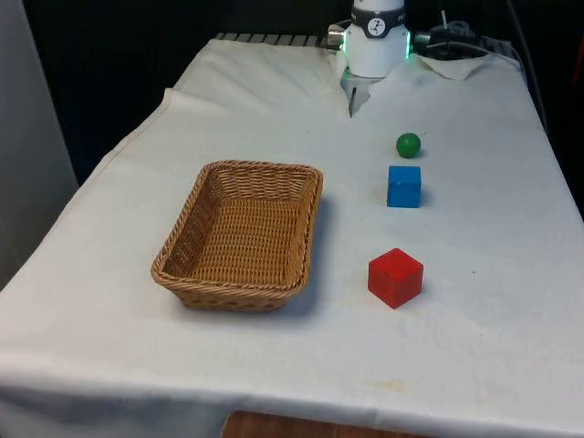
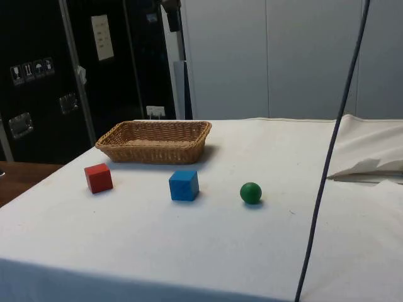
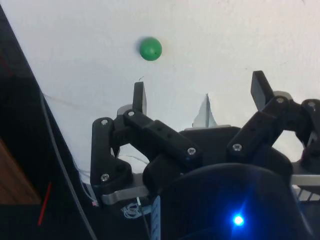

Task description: Place all non-red objects into the basket.

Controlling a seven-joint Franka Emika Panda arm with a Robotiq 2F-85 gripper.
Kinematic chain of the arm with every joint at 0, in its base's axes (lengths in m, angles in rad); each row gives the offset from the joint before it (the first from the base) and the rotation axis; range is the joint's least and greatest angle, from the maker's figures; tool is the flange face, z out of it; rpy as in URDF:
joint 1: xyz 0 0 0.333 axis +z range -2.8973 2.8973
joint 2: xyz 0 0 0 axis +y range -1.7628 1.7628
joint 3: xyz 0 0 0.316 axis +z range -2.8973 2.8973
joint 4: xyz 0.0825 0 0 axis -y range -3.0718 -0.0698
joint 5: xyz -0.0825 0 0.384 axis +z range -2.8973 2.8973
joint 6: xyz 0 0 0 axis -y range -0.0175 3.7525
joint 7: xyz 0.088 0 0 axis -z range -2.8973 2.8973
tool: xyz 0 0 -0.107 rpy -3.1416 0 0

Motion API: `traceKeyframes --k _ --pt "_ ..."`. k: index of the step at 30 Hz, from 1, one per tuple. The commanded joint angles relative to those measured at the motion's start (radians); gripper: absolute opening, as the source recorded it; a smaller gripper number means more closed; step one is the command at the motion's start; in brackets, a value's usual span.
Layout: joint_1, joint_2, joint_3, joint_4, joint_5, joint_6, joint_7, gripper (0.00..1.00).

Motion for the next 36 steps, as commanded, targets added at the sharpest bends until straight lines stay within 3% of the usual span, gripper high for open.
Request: traceKeyframes --k 1,2,7,8,16,17,22,36 --pt "0.001 -0.004 0.001 -0.004 -0.002 0.0 0.001 1.0" --pt "0.005 -0.03 0.007 -0.032 -0.019 0.025 0.017 1.0" --pt "0.004 -0.062 0.023 -0.074 -0.026 0.065 0.031 1.0" --pt "0.001 -0.052 0.021 -0.064 -0.016 0.046 0.02 1.0" --pt "0.003 -0.101 0.041 -0.13 -0.024 0.125 0.042 1.0" --pt "0.001 -0.094 0.039 -0.121 -0.017 0.108 0.032 1.0" --pt "0.003 -0.109 0.052 -0.156 -0.022 0.163 0.048 1.0" --pt "0.004 -0.105 0.081 -0.199 -0.018 0.216 0.081 1.0"
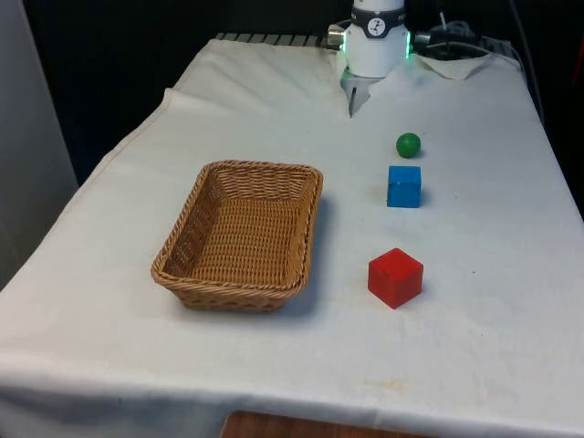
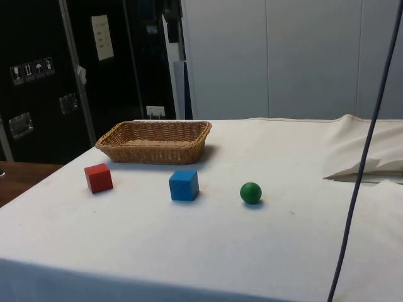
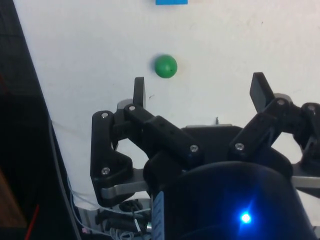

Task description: Place all non-red objects into the basket.

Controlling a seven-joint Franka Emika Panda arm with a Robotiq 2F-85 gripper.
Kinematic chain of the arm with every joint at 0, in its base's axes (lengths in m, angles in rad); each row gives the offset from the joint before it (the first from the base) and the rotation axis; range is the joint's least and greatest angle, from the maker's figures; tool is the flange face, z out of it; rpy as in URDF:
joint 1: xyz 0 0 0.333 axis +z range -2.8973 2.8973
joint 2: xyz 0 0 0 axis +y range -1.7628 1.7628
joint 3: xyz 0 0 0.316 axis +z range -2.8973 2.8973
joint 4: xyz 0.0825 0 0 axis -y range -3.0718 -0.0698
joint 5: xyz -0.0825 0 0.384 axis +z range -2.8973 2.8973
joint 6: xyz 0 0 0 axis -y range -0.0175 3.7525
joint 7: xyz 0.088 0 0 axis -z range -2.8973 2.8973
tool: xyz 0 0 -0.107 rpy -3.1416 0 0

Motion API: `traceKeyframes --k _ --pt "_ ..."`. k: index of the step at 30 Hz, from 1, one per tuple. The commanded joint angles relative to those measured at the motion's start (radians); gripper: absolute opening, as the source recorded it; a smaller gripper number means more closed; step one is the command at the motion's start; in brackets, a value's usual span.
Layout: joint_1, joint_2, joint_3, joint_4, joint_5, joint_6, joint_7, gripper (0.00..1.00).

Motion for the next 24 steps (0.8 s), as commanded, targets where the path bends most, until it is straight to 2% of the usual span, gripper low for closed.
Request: traceKeyframes --k 1,6,8,10,16,17,24 --pt "0.002 -0.002 0.005 -0.013 0.0 0.02 0.014 1.0" --pt "0.003 0.0 0.028 -0.04 0.0 0.044 0.047 1.0" --pt "0.0 0.002 0.03 -0.037 0.0 0.033 0.043 1.0" --pt "0.002 0.002 0.041 -0.059 0.001 0.063 0.067 1.0" --pt "0.002 0.003 0.055 -0.097 0.009 0.102 0.086 1.0" --pt "0.0 0.004 0.055 -0.092 0.003 0.089 0.081 1.0" --pt "0.002 0.002 0.069 -0.156 0.026 0.173 0.088 1.0"
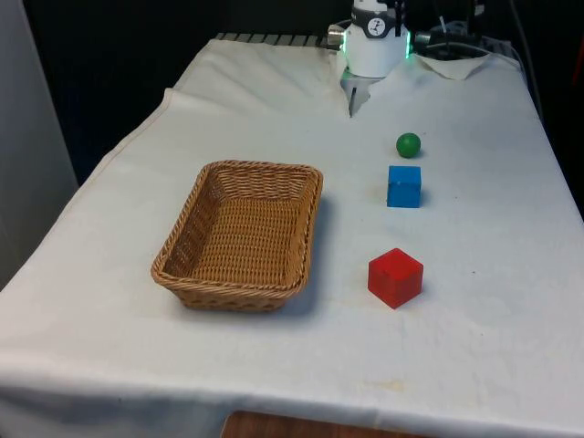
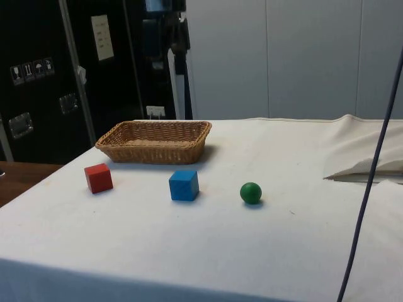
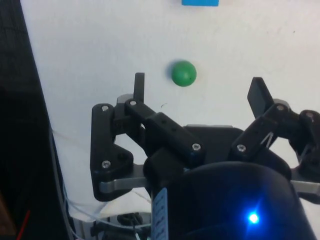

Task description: Place all non-red objects into the basket.

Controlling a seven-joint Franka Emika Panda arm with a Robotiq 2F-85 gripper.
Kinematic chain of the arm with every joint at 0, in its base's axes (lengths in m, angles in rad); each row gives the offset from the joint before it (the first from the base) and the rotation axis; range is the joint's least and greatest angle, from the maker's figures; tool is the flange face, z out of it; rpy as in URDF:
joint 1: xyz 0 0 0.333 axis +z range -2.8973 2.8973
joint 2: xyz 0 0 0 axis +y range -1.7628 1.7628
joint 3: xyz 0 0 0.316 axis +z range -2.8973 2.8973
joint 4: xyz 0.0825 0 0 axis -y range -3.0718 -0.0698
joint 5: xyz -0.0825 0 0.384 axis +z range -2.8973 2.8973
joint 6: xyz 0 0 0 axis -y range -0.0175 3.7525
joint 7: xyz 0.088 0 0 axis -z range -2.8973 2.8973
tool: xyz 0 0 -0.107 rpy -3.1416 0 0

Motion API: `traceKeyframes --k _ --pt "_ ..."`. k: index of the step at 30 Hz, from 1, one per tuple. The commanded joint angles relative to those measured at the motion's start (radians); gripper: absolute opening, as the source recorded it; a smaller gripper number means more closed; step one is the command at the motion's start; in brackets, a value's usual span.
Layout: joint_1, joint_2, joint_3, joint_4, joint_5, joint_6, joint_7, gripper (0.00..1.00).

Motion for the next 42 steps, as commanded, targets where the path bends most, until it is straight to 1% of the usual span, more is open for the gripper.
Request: traceKeyframes --k 1,2,3,4,8,9,10,11,14,16,18,19,20,27,28,29,30,35,37,38,39,42 --pt "0.003 -0.001 0.004 -0.021 0.009 0.035 0.002 1.0" --pt "0.0 0.0 0.0 0.0 0.0 0.0 0.0 1.0" --pt "0.003 -0.001 0.004 -0.021 0.009 0.035 0.002 1.0" --pt "0.003 0.001 0.008 -0.037 0.011 0.058 -0.001 1.0" --pt "0.002 0.01 0.016 -0.065 0.011 0.104 -0.01 1.0" --pt "0.002 0.018 0.019 -0.074 0.011 0.125 -0.016 1.0" --pt "0.0 0.01 0.018 -0.072 0.002 0.108 -0.009 1.0" --pt "0.002 0.023 0.02 -0.078 0.01 0.136 -0.018 1.0" --pt "0.002 0.04 0.023 -0.089 0.009 0.164 -0.025 1.0" --pt "0.001 0.062 0.025 -0.092 0.009 0.189 -0.03 1.0" --pt "0.001 0.076 0.025 -0.093 0.01 0.204 -0.034 1.0" --pt "0.0 0.065 0.024 -0.09 0.002 0.184 -0.027 1.0" --pt "0.001 0.084 0.025 -0.094 0.01 0.212 -0.037 1.0" --pt "0.0 0.131 0.026 -0.102 0.011 0.266 -0.052 1.0" --pt "0.0 0.135 0.026 -0.103 0.012 0.271 -0.053 1.0" --pt "0.0 0.136 0.024 -0.098 0.002 0.259 -0.046 1.0" --pt "0.0 0.141 0.026 -0.105 0.013 0.279 -0.055 1.0" --pt "-0.003 0.166 0.026 -0.114 0.018 0.312 -0.063 1.0" --pt "-0.005 0.182 0.026 -0.121 0.02 0.336 -0.067 1.0" --pt "-0.002 0.175 0.023 -0.116 0.002 0.317 -0.052 1.0" --pt "-0.006 0.187 0.026 -0.123 0.021 0.343 -0.068 1.0" --pt "-0.009 0.21 0.027 -0.126 0.023 0.369 -0.072 1.0"
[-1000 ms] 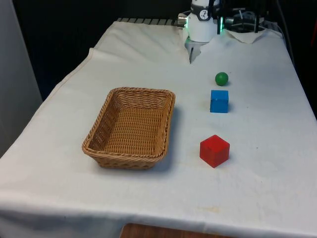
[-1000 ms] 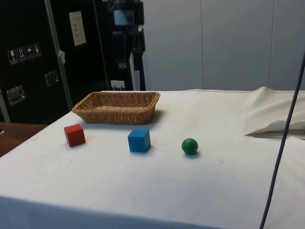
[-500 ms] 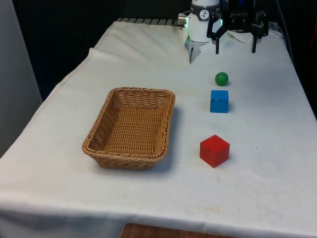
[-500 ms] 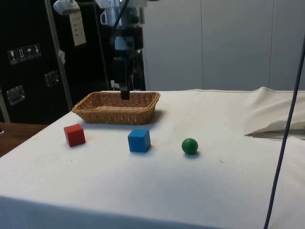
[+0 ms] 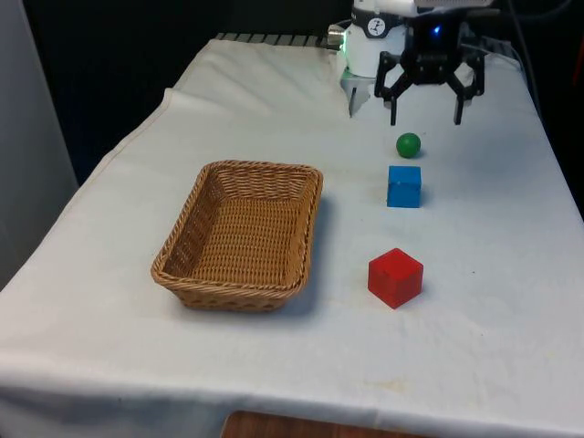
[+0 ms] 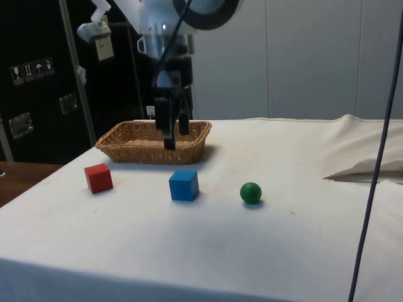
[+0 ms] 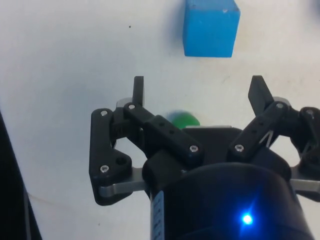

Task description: Place all non-red objects into the basket.

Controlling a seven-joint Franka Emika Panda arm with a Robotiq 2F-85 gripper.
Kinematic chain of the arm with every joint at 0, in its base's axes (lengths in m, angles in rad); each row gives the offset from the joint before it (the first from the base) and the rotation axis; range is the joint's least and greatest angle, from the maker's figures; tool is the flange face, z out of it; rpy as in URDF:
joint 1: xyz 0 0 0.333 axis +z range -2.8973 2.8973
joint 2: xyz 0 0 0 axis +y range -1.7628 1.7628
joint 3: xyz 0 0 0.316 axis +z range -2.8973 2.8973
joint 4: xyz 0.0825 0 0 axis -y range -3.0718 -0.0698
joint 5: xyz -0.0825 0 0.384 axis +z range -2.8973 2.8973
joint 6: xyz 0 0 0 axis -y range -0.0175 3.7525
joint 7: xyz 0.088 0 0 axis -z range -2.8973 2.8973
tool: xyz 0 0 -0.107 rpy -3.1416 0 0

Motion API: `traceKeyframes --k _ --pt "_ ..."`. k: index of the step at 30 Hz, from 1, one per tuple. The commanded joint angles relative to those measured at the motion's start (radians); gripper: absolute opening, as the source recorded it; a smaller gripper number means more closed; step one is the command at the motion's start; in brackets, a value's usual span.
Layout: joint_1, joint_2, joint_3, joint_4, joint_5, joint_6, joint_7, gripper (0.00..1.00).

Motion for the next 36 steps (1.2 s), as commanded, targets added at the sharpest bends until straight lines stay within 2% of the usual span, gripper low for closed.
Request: traceKeyframes --k 1,4,5,6,12,14,15,16,20,23,24,25,29,32,33,34,36 --pt "-0.004 0.009 0.005 -0.005 0.022 0.024 -0.017 1.0" --pt "-0.006 0.03 0.007 -0.004 0.025 0.044 -0.019 1.0" --pt "-0.001 0.025 0.0 -0.001 0.001 0.027 0.0 1.0" --pt "-0.007 0.037 0.007 -0.003 0.026 0.049 -0.019 1.0" --pt "-0.011 0.077 0.01 -0.002 0.034 0.088 -0.025 1.0" --pt "-0.011 0.086 0.01 -0.002 0.038 0.097 -0.027 1.0" --pt "-0.005 0.088 0.0 0.0 0.015 0.089 -0.01 1.0" --pt "-0.012 0.094 0.01 -0.002 0.038 0.103 -0.028 1.0" --pt "-0.015 0.109 0.011 -0.003 0.039 0.116 -0.029 1.0" --pt "-0.013 0.116 0.008 -0.002 0.032 0.119 -0.022 1.0" --pt "-0.008 0.116 0.0 0.0 0.015 0.111 -0.01 1.0" --pt "-0.013 0.116 0.008 -0.002 0.032 0.119 -0.022 1.0" --pt "-0.011 0.117 0.004 0.0 0.023 0.116 -0.017 1.0" --pt "-0.015 0.127 0.002 0.004 0.025 0.119 -0.022 1.0" --pt "-0.009 0.119 -0.002 0.001 0.015 0.111 -0.011 1.0" --pt "-0.017 0.131 0.001 0.005 0.026 0.12 -0.025 1.0" --pt "-0.02 0.139 0.0 0.008 0.028 0.122 -0.029 1.0"
